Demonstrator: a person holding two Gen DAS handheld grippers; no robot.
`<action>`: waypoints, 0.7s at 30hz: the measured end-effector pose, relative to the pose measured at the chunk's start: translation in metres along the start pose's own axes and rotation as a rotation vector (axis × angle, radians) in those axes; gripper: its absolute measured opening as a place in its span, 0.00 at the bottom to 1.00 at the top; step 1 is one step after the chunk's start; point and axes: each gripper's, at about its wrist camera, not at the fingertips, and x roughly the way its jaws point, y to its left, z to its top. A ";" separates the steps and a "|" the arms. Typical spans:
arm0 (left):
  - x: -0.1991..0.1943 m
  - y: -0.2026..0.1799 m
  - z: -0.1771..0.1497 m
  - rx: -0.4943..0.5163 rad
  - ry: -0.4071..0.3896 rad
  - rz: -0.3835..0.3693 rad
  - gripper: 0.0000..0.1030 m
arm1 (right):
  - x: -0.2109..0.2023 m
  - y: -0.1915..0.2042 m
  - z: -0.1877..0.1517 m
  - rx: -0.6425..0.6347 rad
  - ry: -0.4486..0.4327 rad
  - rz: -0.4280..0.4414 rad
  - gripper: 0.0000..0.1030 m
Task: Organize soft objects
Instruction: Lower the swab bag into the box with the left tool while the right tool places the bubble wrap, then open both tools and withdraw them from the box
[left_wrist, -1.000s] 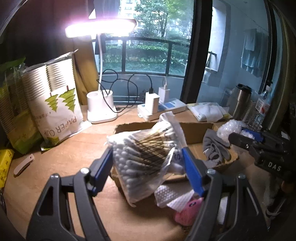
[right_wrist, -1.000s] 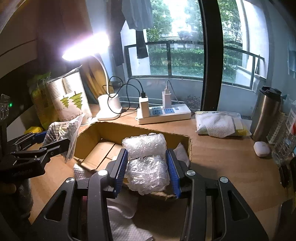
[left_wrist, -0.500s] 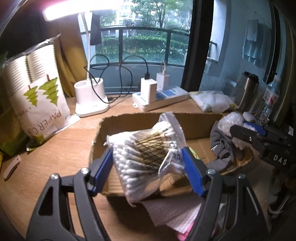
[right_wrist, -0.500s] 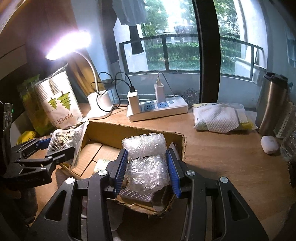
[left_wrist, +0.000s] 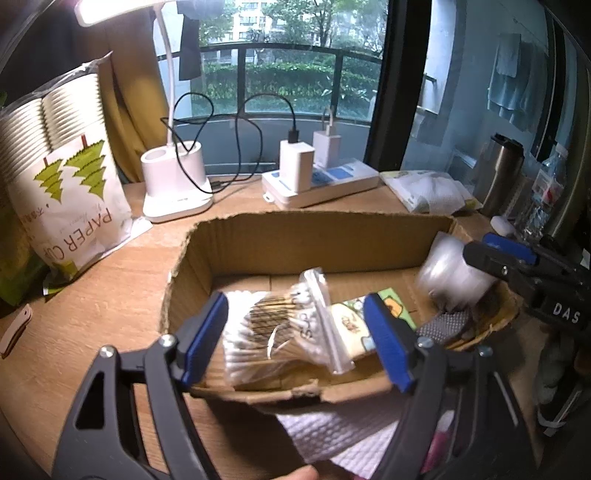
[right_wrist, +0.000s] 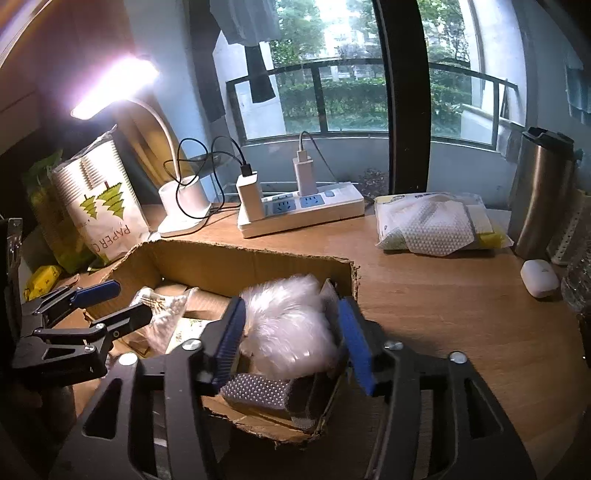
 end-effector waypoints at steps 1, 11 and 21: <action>-0.002 0.001 0.000 -0.004 -0.005 -0.002 0.79 | -0.001 0.000 0.000 -0.001 -0.001 -0.004 0.56; -0.032 0.006 0.003 -0.020 -0.064 -0.005 0.81 | -0.025 0.017 0.000 -0.027 -0.033 -0.003 0.57; -0.069 0.013 -0.005 -0.032 -0.111 -0.010 0.82 | -0.053 0.040 -0.002 -0.058 -0.060 0.000 0.57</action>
